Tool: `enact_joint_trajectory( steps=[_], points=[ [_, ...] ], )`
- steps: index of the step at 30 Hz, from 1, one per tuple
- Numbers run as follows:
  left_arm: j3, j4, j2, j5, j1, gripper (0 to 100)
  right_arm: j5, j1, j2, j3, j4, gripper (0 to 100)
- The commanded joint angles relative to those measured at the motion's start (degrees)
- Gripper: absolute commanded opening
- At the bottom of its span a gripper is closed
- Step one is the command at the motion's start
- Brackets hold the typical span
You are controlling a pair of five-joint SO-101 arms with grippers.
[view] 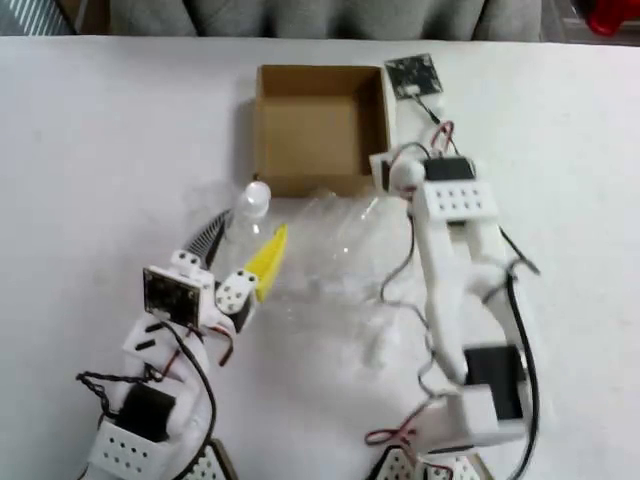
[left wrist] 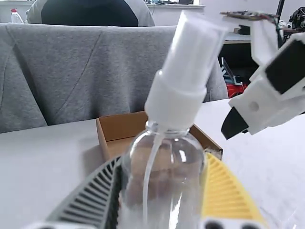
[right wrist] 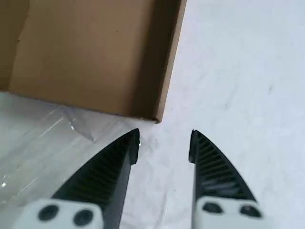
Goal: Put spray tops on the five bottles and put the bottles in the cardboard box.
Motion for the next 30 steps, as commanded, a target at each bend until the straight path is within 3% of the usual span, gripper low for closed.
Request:
enact_joint_trajectory(
  steps=[1, 20, 24, 27, 30],
  points=[
    [-0.53, -2.29, -1.10, -0.44, -0.31, 2, -0.70, 0.22, 7.60, -12.04, -1.10, 13.7],
    [-0.53, -2.20, -1.10, -0.53, -0.31, 2, -0.26, 0.22, 30.64, -26.73, -1.80, 12.2],
    [-0.53, -2.11, -1.10, -0.53, -0.31, 2, -0.18, 0.22, 32.66, -29.98, 2.68, 0.9],
    [-0.53, -2.02, -1.10, -0.53, -0.31, 2, 0.00, 0.22, 33.54, -32.09, 7.08, 1.7],
    [-0.53, -2.02, -1.10, -0.53, -0.40, 2, 6.07, -0.22, 33.45, -32.97, 11.03, 1.8]
  ],
)
